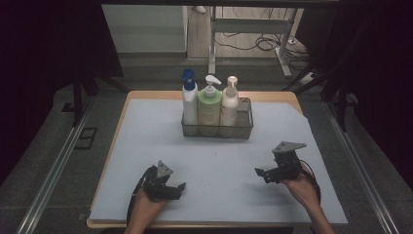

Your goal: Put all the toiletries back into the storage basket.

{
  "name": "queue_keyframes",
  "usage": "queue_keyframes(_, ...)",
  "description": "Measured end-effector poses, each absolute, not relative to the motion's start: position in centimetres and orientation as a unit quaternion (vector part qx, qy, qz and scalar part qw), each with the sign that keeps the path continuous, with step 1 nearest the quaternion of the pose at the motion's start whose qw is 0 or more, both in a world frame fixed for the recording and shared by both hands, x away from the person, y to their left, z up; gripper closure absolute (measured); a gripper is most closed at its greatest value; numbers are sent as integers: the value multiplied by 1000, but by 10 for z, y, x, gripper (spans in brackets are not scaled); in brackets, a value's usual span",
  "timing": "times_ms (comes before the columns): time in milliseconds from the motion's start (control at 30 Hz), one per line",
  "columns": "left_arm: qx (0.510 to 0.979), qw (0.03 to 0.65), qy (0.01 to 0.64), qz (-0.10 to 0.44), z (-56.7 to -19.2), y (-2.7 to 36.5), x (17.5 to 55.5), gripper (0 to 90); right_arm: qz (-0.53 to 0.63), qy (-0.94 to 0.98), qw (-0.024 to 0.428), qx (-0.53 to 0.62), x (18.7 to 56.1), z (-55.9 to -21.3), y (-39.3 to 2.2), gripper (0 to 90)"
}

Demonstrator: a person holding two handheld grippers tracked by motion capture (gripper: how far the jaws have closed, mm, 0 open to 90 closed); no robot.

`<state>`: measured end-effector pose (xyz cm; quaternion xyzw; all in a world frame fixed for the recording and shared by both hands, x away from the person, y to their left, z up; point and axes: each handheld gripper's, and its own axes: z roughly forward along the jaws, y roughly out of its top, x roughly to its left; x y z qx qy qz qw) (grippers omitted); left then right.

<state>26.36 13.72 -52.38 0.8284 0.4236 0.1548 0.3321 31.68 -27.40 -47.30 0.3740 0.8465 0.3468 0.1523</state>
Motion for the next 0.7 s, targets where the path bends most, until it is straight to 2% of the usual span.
queue_keyframes(533, 828, 332, 423, 155, -524, 137, 264, 106, 344, 842, 141, 391, 298, -518, -289, 0)
queue_keyframes(700, 827, 335, 425, 156, -524, 137, 263, 106, 335, 845, 156, 387, 296, -521, -287, 0)
